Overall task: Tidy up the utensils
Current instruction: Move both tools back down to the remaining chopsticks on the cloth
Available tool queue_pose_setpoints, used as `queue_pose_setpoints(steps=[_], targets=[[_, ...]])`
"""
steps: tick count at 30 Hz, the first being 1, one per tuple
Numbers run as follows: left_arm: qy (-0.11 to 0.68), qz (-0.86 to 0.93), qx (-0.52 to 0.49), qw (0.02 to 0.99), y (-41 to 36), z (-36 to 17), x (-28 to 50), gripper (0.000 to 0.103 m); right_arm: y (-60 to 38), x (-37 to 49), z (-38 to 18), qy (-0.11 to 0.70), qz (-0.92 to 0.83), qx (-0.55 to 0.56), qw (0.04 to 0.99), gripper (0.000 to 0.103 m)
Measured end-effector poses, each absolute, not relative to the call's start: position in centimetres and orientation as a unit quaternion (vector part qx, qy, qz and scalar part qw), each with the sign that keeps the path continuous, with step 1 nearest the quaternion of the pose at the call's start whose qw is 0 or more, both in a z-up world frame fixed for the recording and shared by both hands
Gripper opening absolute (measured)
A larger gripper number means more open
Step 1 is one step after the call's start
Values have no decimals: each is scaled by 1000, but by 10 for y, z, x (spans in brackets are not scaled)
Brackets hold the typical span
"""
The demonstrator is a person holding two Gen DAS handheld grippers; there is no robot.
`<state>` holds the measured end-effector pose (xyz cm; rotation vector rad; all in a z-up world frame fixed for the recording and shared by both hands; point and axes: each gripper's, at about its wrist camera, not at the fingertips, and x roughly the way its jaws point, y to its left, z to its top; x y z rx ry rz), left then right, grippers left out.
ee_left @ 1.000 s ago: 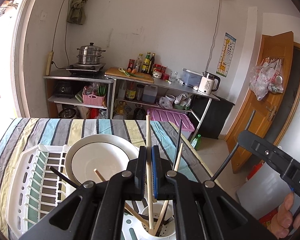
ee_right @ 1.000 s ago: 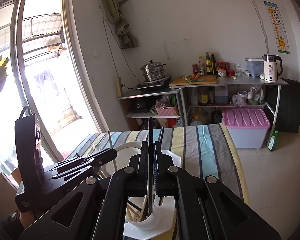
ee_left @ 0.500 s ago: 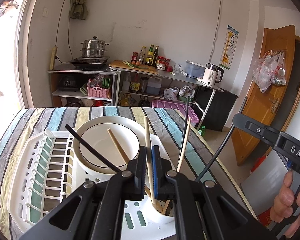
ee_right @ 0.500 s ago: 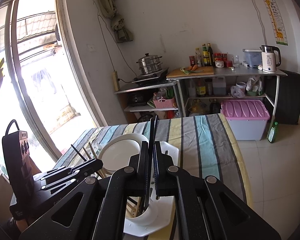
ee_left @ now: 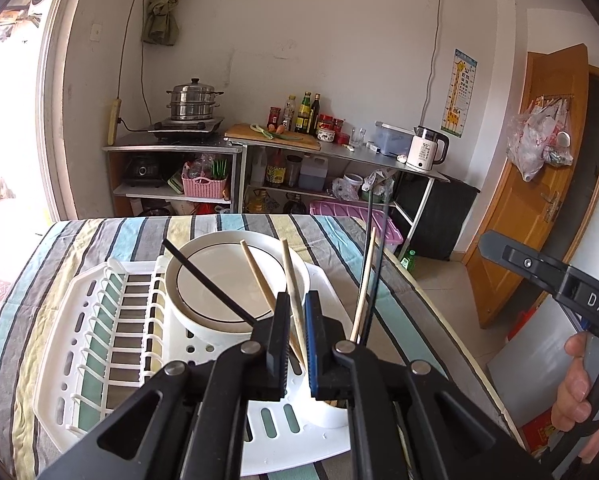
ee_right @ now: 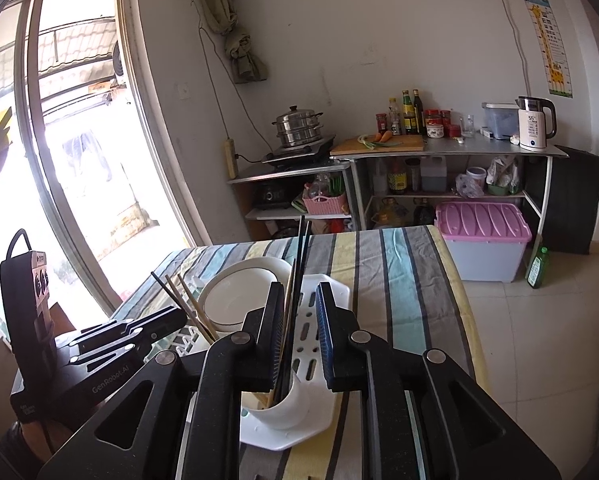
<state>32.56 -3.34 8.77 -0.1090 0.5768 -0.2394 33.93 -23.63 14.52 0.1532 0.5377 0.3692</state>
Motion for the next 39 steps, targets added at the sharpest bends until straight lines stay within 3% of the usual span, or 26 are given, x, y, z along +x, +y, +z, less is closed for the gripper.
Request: queue_pose_setpoints(steps=[10,25,39], targets=[[279,-121,-47,951,-21,81,261,16,-249,267,138,247,191,72,947,17],[357,-129,-28,925,-16,7,160,22,-243,159,84,289,195,46,936,17],[407,-126,-36,904,-24,-25,154,27,-234,157,43,339,197,35,920,18]])
